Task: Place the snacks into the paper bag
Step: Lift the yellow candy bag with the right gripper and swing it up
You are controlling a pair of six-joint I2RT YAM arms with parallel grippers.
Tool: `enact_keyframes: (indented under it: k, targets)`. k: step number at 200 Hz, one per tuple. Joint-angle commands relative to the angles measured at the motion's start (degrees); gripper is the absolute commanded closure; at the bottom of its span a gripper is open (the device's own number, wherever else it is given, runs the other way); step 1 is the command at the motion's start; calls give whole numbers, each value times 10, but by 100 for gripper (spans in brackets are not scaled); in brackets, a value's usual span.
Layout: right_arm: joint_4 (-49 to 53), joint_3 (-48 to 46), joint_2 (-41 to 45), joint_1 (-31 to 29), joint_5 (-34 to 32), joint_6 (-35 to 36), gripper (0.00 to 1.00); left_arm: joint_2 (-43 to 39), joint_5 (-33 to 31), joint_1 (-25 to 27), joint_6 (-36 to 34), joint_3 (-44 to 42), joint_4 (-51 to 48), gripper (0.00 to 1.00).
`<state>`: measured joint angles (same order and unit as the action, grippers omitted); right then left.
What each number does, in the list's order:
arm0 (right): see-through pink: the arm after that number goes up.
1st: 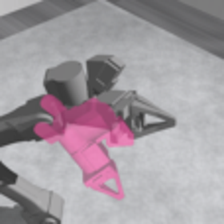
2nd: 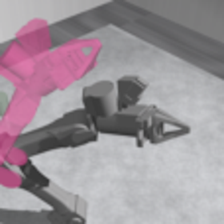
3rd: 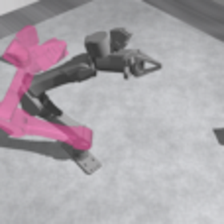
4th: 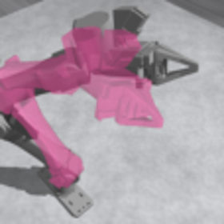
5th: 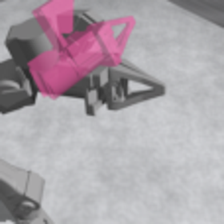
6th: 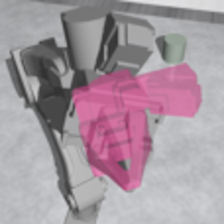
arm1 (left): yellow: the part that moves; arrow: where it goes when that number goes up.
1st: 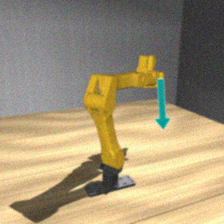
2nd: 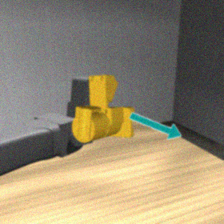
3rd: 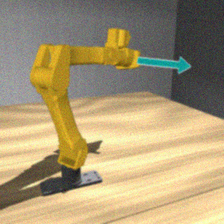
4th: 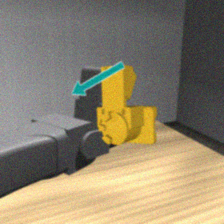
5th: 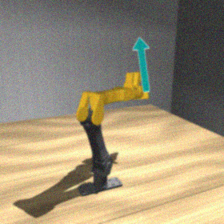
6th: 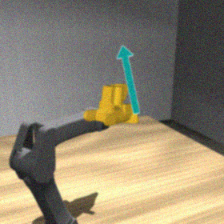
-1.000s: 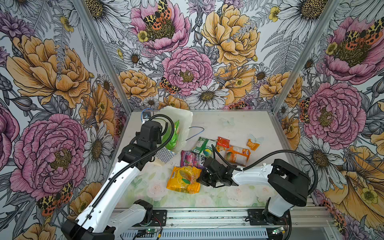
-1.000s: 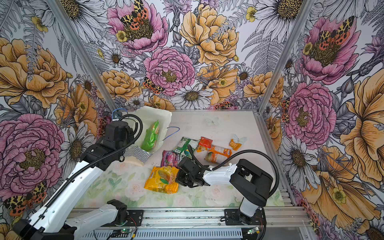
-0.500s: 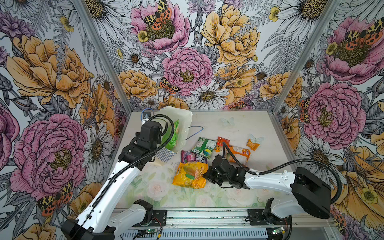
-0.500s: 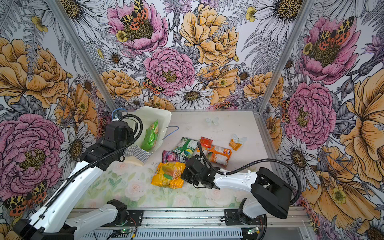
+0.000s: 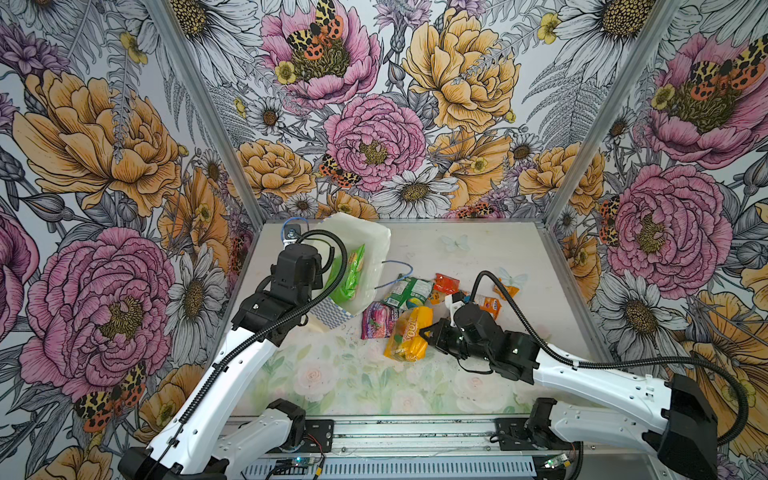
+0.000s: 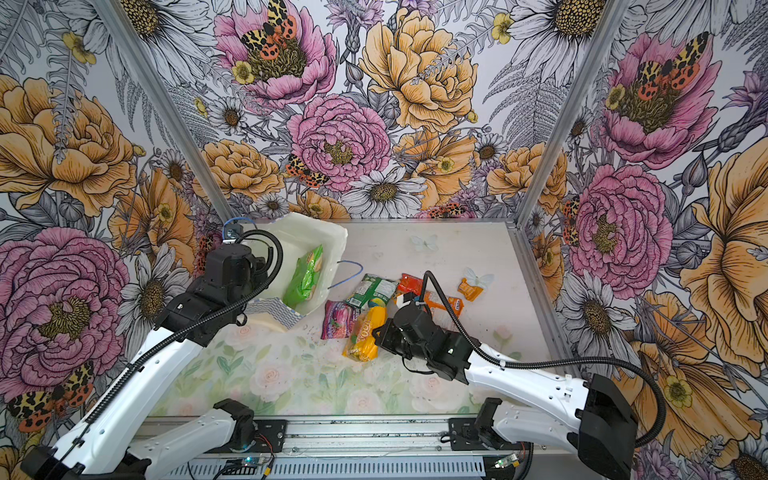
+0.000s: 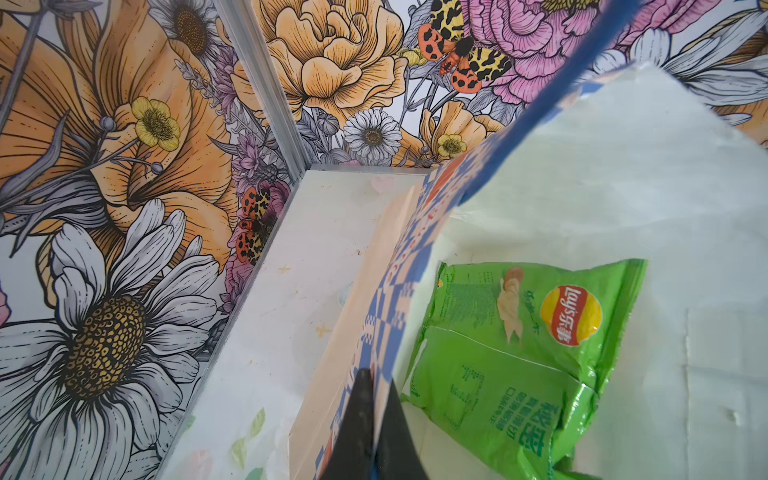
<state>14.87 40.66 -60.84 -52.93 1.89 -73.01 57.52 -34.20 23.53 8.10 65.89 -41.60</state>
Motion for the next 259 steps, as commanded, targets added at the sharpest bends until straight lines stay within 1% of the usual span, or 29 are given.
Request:
enact_keyframes:
  k: [1, 115, 143, 164, 166, 171, 187, 259]
  targets:
    - [10, 42, 34, 13, -26, 36, 100, -9, 21, 5, -10, -7, 30, 100]
    - [94, 120, 73, 52, -33, 96, 100, -4, 27, 5, -11, -8, 32, 100]
    - [137, 142, 78, 67, -50, 95, 100, -4, 27, 5, -12, -8, 32, 100]
    - [145, 158, 85, 72, -49, 103, 100, -7, 27, 5, -11, -8, 31, 100]
    - [146, 159, 85, 79, -49, 104, 100, -7, 28, 5, -11, -8, 32, 100]
    - [149, 168, 85, 91, -50, 110, 100, -7, 28, 6, -11, -8, 32, 100]
    - [168, 203, 82, 98, -57, 128, 100, -6, 31, 5, -10, -8, 32, 100]
    - [216, 375, 23, 113, -99, 217, 100, -7, 36, 5, -9, -8, 31, 100]
